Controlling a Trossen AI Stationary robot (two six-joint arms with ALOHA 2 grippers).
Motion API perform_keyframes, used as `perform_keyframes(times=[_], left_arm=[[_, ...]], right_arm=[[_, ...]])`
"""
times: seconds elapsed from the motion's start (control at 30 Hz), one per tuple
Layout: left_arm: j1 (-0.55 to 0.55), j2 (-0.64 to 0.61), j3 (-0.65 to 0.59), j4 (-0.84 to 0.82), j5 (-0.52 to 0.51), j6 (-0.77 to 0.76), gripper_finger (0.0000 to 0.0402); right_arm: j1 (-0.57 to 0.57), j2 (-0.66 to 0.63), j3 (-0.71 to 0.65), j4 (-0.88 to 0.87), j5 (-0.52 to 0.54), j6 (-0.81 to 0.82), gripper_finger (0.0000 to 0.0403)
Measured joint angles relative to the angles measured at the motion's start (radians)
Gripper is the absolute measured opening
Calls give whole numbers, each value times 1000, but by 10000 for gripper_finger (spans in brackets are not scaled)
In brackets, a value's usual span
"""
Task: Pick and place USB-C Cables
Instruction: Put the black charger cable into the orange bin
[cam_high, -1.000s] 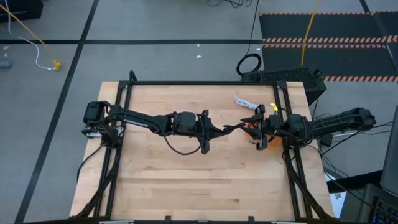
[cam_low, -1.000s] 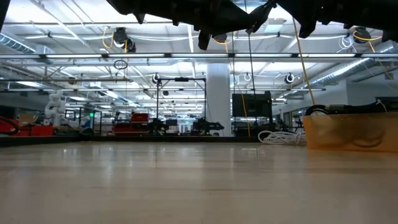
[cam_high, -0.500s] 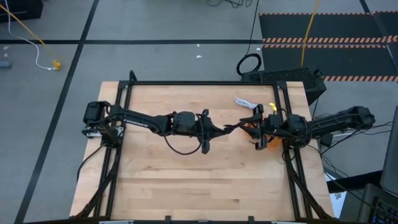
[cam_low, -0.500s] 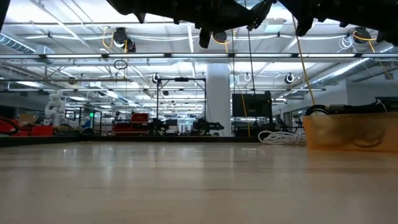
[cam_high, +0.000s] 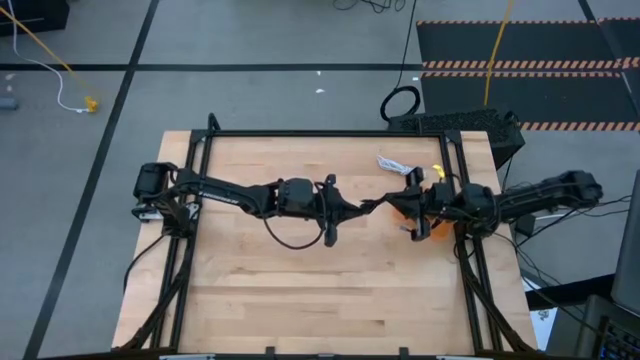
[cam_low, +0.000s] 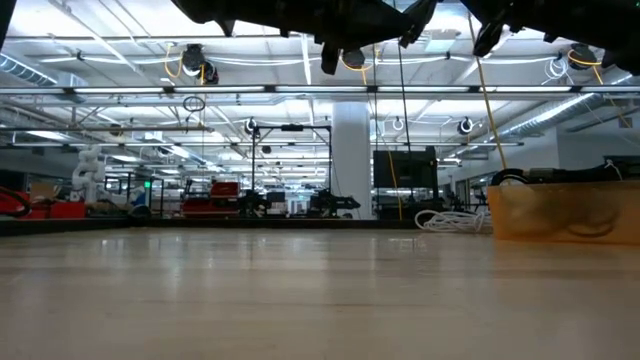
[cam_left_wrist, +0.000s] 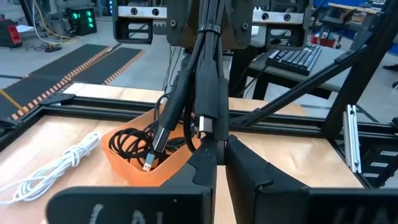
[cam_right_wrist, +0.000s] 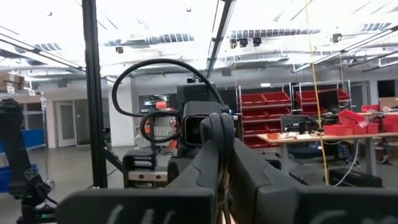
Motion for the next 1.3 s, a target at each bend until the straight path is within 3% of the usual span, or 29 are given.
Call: perform_keyframes(times=[0.17,0.57,0.7,0.9,1.3], left_arm=[[2,-11,0,-15,-44,33,62],[13,-20,0,-57,-79,80,154],[30,-20,0,-85,-80,43,160],[47,-20,0,-122,-81,1,161],[64,-20,0,-149,-81,-6,161]], right_arm=[[-25,-67,0,-78,25,2,3],[-34,-186,13,-448,159,80,3],[-34,-200,126,-728,173,108,3],[-34,-193,325,-1264,288,183,3],[-34,-174,595,-2010,265,508,2]])
